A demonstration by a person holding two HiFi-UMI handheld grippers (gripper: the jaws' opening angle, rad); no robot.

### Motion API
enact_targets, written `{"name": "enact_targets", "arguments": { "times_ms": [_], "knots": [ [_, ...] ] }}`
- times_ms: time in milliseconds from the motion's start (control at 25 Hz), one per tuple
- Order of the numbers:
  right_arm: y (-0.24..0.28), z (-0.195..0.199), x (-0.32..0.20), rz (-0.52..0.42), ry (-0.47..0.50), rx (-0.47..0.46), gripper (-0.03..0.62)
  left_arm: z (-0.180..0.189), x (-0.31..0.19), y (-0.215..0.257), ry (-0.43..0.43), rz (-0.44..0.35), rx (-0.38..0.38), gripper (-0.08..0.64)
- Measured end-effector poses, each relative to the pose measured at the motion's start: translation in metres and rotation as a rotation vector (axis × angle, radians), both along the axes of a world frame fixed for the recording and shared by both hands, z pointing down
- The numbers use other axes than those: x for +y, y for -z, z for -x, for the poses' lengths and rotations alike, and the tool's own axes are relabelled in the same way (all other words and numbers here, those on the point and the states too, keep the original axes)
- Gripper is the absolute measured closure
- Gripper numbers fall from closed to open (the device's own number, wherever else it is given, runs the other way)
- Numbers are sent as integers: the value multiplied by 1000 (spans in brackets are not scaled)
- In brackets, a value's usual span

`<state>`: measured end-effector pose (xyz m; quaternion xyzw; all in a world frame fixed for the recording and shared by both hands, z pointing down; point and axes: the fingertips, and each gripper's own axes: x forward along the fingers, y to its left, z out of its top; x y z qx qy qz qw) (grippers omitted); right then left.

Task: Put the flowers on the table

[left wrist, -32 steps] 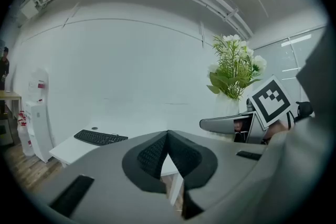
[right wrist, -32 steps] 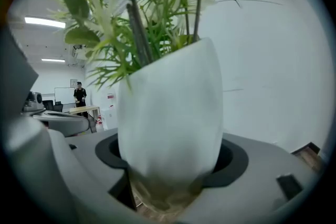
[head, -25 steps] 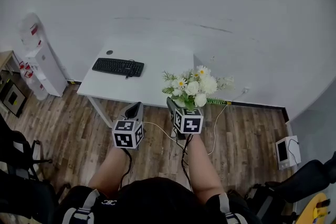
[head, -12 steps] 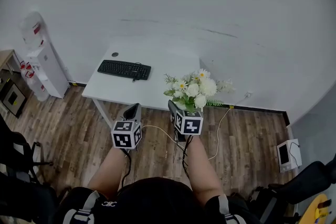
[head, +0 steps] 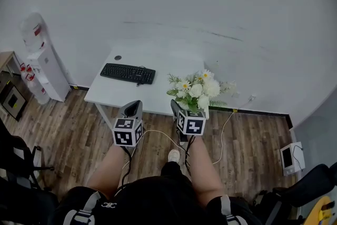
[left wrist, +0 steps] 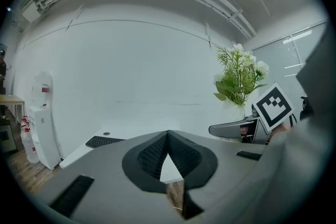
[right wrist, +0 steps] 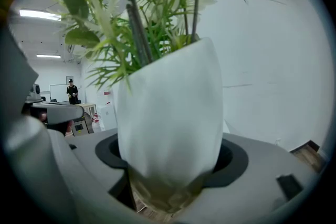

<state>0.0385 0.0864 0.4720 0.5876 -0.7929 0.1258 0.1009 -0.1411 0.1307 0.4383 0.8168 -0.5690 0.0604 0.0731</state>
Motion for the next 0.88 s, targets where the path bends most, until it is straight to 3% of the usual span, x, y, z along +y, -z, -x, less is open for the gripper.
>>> {"name": "enact_targets", "arguments": {
  "times_ms": [440, 880],
  "knots": [
    [-3, -25, -101, -36, -4, 3, 207, -23, -96, -6, 1, -31, -27, 548],
    [-22, -46, -254, 14, 27, -20, 207, -64, -234, -20, -4, -2, -69, 548]
  ]
}}
